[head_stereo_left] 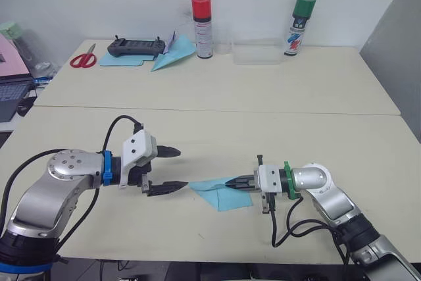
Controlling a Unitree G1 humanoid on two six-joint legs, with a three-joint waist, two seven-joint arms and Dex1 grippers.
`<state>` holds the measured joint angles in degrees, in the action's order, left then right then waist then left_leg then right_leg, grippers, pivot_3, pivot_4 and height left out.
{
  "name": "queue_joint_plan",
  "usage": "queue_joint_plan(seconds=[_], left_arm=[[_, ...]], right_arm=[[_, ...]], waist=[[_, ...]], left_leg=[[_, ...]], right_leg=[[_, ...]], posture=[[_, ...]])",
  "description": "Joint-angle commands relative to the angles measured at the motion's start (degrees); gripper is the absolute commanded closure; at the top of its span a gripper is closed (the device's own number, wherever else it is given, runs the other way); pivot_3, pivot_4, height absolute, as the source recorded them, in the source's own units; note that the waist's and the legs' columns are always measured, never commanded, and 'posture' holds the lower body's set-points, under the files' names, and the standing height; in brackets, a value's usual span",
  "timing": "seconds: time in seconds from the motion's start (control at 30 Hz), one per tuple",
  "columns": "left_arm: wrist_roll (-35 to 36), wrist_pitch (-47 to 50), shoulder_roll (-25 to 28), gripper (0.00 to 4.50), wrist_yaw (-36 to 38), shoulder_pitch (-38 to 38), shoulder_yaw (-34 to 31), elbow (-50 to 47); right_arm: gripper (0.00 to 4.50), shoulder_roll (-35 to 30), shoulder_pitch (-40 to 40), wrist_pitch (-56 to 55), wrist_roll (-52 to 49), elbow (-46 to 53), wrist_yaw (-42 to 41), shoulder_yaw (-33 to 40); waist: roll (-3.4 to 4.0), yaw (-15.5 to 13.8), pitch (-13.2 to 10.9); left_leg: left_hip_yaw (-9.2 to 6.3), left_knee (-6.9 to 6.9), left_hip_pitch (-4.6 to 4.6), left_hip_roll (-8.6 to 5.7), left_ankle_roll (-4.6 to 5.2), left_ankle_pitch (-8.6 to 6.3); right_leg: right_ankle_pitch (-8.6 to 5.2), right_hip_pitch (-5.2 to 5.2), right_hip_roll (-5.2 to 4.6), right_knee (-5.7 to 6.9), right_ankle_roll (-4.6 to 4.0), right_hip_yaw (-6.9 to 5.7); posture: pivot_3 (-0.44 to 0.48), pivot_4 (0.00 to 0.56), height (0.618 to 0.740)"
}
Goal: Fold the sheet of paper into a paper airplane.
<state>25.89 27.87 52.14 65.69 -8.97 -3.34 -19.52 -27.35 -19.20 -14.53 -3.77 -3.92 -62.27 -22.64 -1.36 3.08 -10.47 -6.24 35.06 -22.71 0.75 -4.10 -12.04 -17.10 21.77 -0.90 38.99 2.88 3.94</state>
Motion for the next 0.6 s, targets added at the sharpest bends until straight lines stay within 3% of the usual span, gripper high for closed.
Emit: queue_joint_plan(seconds=[0.03, 0.6], left_arm=[[-0.3, -1.5, 0.2, 0.00, 0.2, -0.6, 0.0, -0.1], [-1.0, -3.7, -0.7, 0.00, 0.5, -1.8, 1.5, 2.2]], right_arm=[[4.48, 0.4, -0.3, 0.9, -0.2, 0.2, 1.3, 1.2], [4.48, 1.3, 3.6, 12.1, -2.2, 8.7, 6.8, 4.1]], waist=[[0.00, 0.0, 0.0], [0.00, -0.1, 0.0]], left_leg=[[0.00, 0.00, 0.00, 0.00, 0.00, 0.00], [-0.01, 0.00, -0.01, 0.00, 0.00, 0.00]], right_leg=[[0.00, 0.00, 0.00, 0.00, 0.00, 0.00], [0.00, 0.00, 0.00, 0.01, 0.00, 0.00]], posture=[[0.000, 0.150, 0.740], [0.000, 0.150, 0.740]])
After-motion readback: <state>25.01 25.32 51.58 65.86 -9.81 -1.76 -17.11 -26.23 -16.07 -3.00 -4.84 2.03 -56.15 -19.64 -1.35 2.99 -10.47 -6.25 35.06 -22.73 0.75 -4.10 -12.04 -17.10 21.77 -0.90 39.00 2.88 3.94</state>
